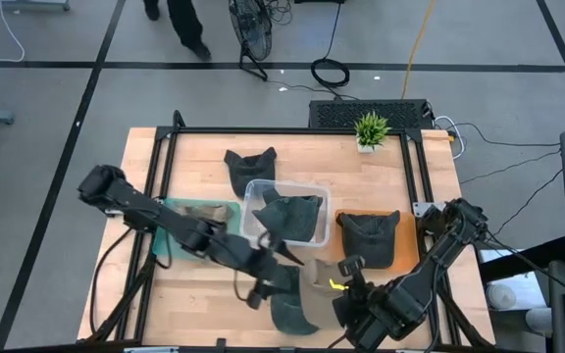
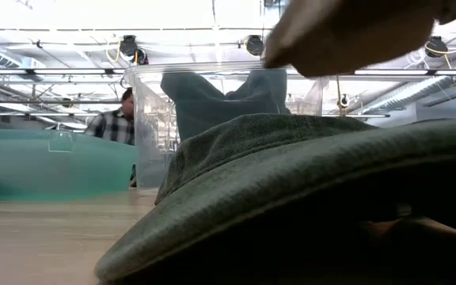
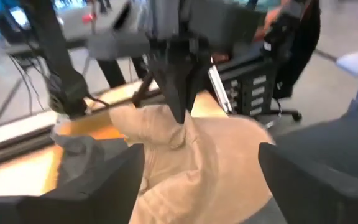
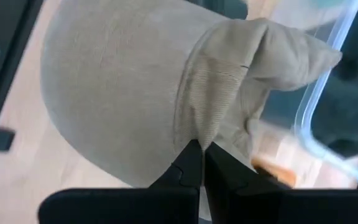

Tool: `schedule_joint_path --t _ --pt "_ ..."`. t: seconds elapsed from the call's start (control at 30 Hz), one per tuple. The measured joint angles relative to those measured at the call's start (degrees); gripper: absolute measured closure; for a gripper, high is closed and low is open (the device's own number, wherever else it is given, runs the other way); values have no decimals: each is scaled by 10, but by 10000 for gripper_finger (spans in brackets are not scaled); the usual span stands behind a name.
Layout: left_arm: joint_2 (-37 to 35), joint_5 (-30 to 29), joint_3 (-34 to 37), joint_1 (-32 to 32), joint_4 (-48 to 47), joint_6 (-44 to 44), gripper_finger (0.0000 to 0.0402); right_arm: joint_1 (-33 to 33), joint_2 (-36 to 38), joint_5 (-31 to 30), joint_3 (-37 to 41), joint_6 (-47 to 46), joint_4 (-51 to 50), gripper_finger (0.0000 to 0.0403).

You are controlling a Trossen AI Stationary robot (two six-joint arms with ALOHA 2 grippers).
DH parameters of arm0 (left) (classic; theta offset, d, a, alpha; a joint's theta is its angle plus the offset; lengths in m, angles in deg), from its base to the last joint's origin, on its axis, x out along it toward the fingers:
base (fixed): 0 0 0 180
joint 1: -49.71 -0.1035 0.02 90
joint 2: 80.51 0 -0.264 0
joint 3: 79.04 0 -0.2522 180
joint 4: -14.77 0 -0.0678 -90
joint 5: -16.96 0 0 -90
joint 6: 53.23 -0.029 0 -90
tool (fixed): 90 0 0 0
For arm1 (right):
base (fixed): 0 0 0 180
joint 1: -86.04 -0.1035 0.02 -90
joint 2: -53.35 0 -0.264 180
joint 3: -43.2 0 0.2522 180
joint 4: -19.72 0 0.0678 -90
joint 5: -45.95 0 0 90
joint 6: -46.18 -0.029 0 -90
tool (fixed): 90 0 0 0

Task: Pick & Place hat
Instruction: Put the brown cap into the green bin

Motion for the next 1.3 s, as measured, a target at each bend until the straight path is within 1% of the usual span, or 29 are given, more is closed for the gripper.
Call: schedule_joint_path --t 0.13,0.23,0.4,0.47,0.67,0.73,0.8,0.87,0.93,1.07,1.2,1.3 --pt "57 1 -54 -10 -61 14 65 0 0 -34 0 23 24 403" --pt "81 10 -87 -26 -88 40 64 -5 0 -51 0 32 36 403" --pt "116 104 -99 -43 -76 73 64 -13 0 -91 0 47 34 403" --pt "122 122 -99 -45 -78 82 64 -13 0 -96 0 54 34 403" --pt "132 115 -99 -44 -69 100 64 -14 0 -112 0 69 35 403" --pt "131 95 -99 -43 -66 114 64 -14 0 -121 0 73 35 403" --pt "130 60 -99 -43 -67 122 70 -14 0 -133 0 74 36 403" --pt "130 31 -99 -43 -71 128 88 -14 0 -141 0 74 33 403" --pt "130 23 -99 -43 -75 138 117 -14 0 -142 0 74 32 403" --pt "130 25 -99 -44 -89 141 195 -14 0 -143 0 73 36 403" --pt "130 34 -99 -44 -87 136 275 -14 0 -171 0 72 35 403" --pt "130 35 -99 -44 -87 126 332 -14 0 -172 0 69 34 403"
